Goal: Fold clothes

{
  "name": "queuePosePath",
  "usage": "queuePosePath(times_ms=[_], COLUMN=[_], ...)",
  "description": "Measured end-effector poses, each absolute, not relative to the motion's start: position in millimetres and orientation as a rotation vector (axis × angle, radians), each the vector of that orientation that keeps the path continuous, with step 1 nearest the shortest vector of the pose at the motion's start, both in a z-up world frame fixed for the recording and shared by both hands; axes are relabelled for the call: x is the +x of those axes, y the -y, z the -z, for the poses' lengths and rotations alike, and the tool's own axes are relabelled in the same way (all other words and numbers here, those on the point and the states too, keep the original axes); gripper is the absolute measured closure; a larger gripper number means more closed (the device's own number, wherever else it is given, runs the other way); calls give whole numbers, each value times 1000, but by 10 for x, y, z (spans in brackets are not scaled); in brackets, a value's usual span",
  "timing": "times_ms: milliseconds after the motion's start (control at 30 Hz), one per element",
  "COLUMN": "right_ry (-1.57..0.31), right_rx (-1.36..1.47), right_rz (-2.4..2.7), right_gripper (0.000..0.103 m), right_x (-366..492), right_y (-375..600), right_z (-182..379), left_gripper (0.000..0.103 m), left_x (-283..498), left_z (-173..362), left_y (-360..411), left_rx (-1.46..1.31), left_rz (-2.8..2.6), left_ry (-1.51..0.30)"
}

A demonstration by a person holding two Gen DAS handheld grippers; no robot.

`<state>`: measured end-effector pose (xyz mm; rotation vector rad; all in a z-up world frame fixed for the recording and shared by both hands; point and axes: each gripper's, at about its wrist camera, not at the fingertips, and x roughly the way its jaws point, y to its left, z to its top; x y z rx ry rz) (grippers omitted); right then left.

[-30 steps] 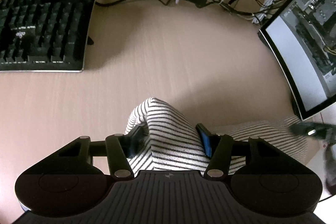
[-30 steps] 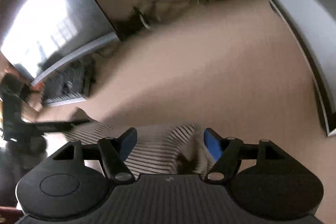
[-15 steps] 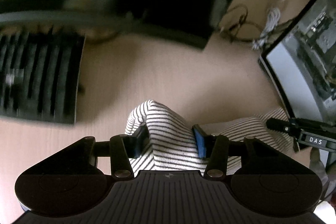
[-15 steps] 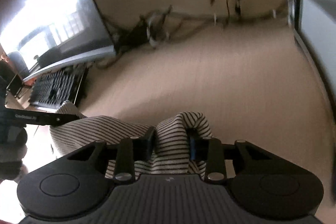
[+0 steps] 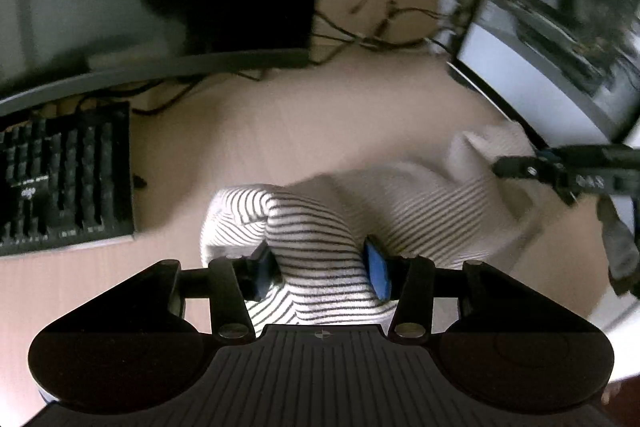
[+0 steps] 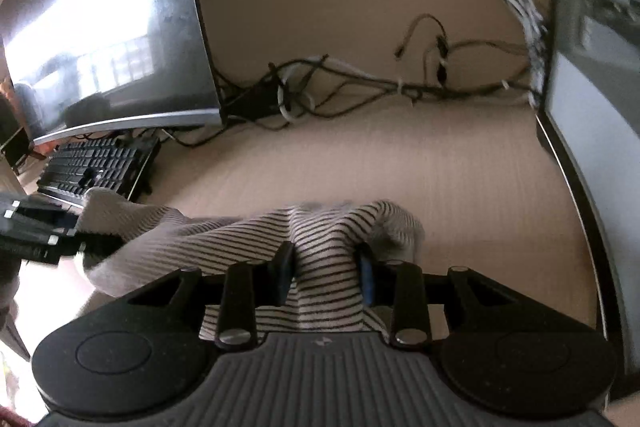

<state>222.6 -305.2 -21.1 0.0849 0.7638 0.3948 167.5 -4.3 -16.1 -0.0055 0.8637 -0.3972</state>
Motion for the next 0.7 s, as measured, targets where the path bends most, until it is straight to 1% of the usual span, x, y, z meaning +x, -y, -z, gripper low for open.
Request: queuePosePath(times_ms=[233,367,400,433,633,700], right_ry=[-843,-857,-856,-849,-661,-641], right_rx=[246,218,210,202,102,128], right_rz=[-322,-299,-287,-273,-270,-310], right_gripper=[68,67,63,60,60,60], right_x=[2003,1885,1856,1837,1872,1973], right_y=[3216,3208,3214,3218,3042,2958], right_z=[413,387,370,334,-114,-203], left_gripper=[48,48,48,48,47,47], left_x=[1510,1470,1460,1450,1403,1392], left_z=[180,191,194,197,204,207], left_y=[24,33,35,37,44,41], left_rx=[-24,-23,-23,-23,-33,-41], left_rz=[412,411,411,411,395,385], left_ry=[-888,-899,-902,-904,-906,-906])
